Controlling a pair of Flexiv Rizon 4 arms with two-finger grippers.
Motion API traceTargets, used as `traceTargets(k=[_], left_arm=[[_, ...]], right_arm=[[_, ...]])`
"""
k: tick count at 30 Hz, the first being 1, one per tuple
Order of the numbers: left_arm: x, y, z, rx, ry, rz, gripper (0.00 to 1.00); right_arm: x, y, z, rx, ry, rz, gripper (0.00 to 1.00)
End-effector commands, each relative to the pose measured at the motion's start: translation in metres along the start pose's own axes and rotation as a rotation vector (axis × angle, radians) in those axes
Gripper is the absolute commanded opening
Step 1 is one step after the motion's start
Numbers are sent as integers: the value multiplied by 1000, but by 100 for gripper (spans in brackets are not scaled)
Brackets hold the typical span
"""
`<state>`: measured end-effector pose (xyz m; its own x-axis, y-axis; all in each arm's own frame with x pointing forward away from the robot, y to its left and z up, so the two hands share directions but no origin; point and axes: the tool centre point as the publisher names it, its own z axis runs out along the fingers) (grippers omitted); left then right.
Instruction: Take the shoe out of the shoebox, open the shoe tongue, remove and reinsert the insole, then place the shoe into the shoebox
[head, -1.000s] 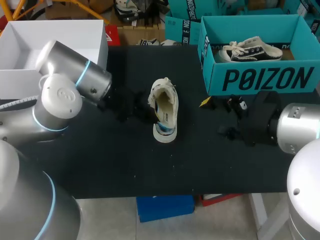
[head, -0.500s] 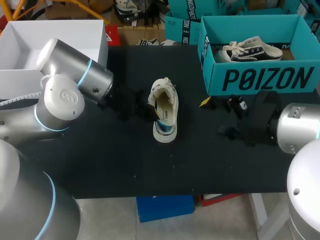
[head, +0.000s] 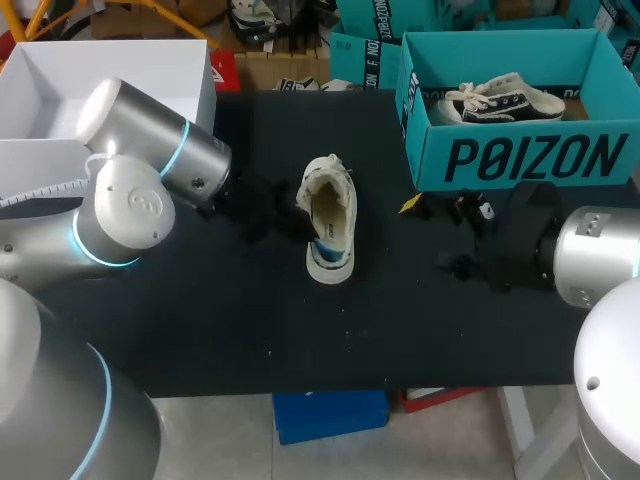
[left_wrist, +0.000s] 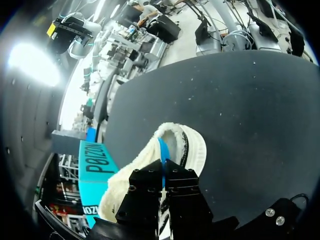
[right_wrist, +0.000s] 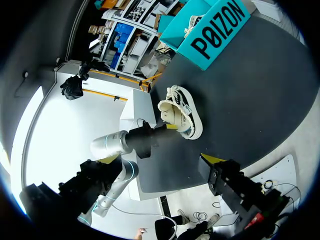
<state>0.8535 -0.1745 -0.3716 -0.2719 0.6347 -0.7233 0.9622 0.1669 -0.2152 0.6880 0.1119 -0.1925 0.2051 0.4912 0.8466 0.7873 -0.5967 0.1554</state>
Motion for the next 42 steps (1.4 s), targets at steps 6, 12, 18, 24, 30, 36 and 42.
traceTargets(k=[6, 12, 18, 24, 30, 36, 42], left_arm=[[-2, 0, 2, 10, 22, -8, 0], [2, -4, 8, 30, 43, -11, 0], [8, -3, 12, 45, 73, -21, 7], [3, -4, 5, 58, 79, -21, 71], [-17, -10, -15, 61, 11, -1, 16], [-27, -15, -23, 65, 26, 24, 11], [-25, -18, -21, 83, 157, 68, 0]], right_arm=[[-7, 1, -4, 74, 15, 13, 100], [-7, 1, -4, 74, 15, 13, 100], [-7, 1, -4, 74, 15, 13, 100], [-7, 1, -4, 74, 15, 13, 100], [-7, 1, -4, 74, 15, 13, 100], [-7, 1, -4, 74, 15, 13, 100], [-7, 1, -4, 74, 15, 13, 100]])
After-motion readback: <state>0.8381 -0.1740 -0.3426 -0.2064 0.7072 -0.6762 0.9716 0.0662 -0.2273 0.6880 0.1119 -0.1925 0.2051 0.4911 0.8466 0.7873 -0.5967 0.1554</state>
